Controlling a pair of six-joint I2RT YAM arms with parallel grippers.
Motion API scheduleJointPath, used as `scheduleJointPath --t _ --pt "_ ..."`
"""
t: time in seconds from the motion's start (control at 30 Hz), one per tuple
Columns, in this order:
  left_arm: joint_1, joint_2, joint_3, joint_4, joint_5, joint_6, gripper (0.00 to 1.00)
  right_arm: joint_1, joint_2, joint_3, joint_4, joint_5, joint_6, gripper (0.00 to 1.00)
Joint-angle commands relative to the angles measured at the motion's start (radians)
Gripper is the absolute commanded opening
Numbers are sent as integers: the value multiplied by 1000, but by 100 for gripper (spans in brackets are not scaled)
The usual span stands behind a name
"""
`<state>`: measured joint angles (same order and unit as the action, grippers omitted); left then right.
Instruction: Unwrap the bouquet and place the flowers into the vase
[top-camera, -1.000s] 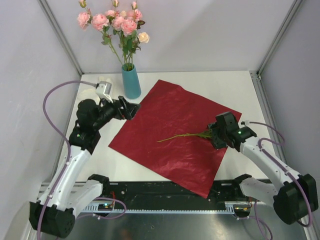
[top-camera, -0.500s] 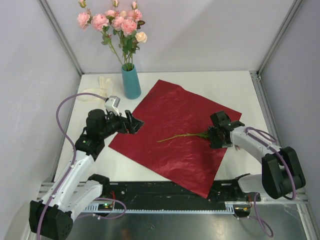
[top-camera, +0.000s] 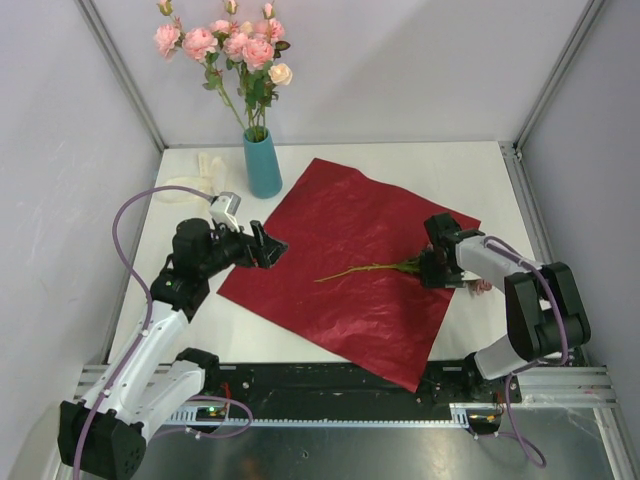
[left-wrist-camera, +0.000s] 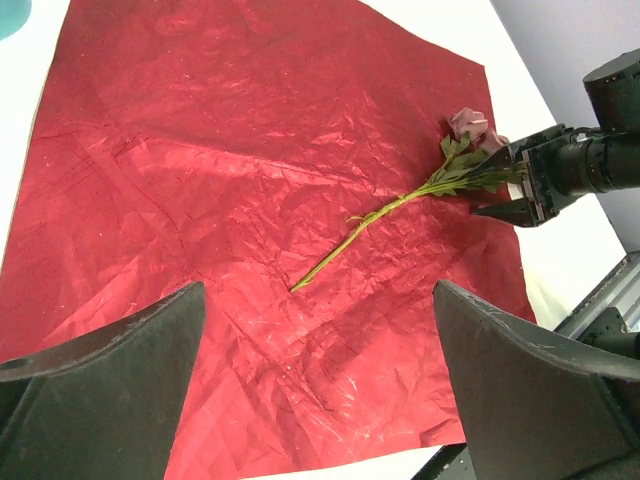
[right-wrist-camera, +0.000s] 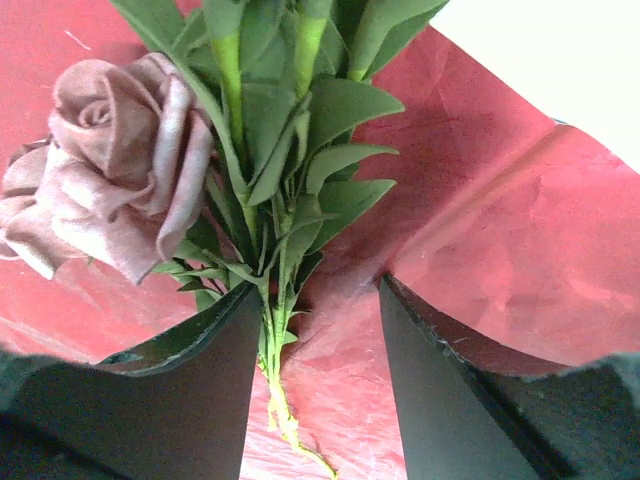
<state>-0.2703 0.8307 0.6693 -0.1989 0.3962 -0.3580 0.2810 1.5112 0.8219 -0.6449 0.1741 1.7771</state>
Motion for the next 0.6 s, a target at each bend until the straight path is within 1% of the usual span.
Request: scheduleJointPath --t 0.0,0.03,0.17,0.23,0.33,0.43,0.57 --pt "-7 -5 16 -1 -4 18 100 -8 35 35 -6 0 -3 53" --pt "-7 -4 15 -3 -5 19 100 -10 40 35 -4 -2 -7 50" --pt "-7 -4 17 -7 -8 20 100 -15 39 36 -5 -2 -19 35" --pt "-7 -2 18 -8 -9 20 100 -15 28 37 -13 8 -19 30" --pt "-8 -2 18 -10 -10 21 100 -18 3 37 -32 26 -18 24" --pt "-7 -1 19 -13 -12 22 100 -19 -22 38 -41 39 -21 13" --pt "-7 15 21 -16 6 -7 100 -19 -55 43 -46 50 -38 4"
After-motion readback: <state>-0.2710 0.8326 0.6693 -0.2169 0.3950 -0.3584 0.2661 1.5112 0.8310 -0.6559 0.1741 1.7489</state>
